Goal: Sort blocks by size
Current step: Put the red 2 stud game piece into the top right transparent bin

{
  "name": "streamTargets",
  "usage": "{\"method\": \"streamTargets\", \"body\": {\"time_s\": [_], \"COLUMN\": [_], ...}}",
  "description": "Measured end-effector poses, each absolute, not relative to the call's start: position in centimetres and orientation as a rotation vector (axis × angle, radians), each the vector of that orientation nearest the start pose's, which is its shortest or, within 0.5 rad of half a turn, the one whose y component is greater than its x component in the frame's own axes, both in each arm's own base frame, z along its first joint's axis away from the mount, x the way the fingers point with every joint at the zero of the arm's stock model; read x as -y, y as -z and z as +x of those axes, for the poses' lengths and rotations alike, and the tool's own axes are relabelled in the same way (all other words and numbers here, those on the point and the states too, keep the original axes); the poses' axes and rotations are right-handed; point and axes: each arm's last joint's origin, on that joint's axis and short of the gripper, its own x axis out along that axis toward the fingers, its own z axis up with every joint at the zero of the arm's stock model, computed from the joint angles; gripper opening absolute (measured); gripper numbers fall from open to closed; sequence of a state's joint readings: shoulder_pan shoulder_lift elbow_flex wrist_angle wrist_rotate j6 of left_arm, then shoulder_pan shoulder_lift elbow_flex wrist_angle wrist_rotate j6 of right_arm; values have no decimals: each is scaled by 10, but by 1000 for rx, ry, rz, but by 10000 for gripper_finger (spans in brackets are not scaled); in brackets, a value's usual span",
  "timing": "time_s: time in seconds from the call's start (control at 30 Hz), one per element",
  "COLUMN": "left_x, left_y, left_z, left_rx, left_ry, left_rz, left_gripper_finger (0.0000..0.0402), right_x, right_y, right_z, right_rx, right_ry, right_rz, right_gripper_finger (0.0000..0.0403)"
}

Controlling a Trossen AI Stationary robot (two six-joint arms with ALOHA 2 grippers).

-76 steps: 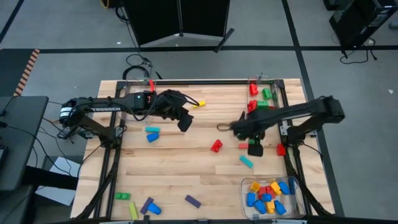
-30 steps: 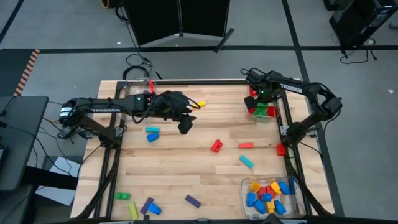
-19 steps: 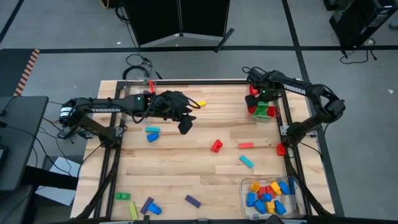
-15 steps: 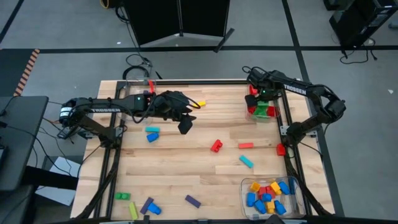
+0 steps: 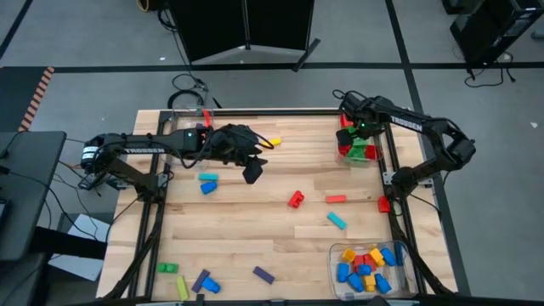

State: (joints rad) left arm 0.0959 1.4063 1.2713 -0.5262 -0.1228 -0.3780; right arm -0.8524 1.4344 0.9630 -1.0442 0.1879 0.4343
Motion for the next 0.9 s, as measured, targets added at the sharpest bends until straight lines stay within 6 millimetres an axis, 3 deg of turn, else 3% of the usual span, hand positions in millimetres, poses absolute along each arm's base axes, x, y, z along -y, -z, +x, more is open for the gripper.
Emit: {"method": "streamTargets", "body": {"time_s": [0.5,0.73,0.9], "left_x": [-12,8,18], "left_y": [-329,-328,-328], "left_z": [301,301,300], "left_rx": [-659,-671,-684], "left_ry": [-310,-252,-221], "left_rz": [-183,-160,-148], "left_gripper_finger": [204,204,204], "right_x": [135,110,91], "right_y": [-282,-297,-303], "right_z": [111,102,108], "right_rx": [-935,-868,-843], "right_ry": [1180,1076,875], "right_rz": [777,764,766], "right_gripper_finger": [371,352,334]}}
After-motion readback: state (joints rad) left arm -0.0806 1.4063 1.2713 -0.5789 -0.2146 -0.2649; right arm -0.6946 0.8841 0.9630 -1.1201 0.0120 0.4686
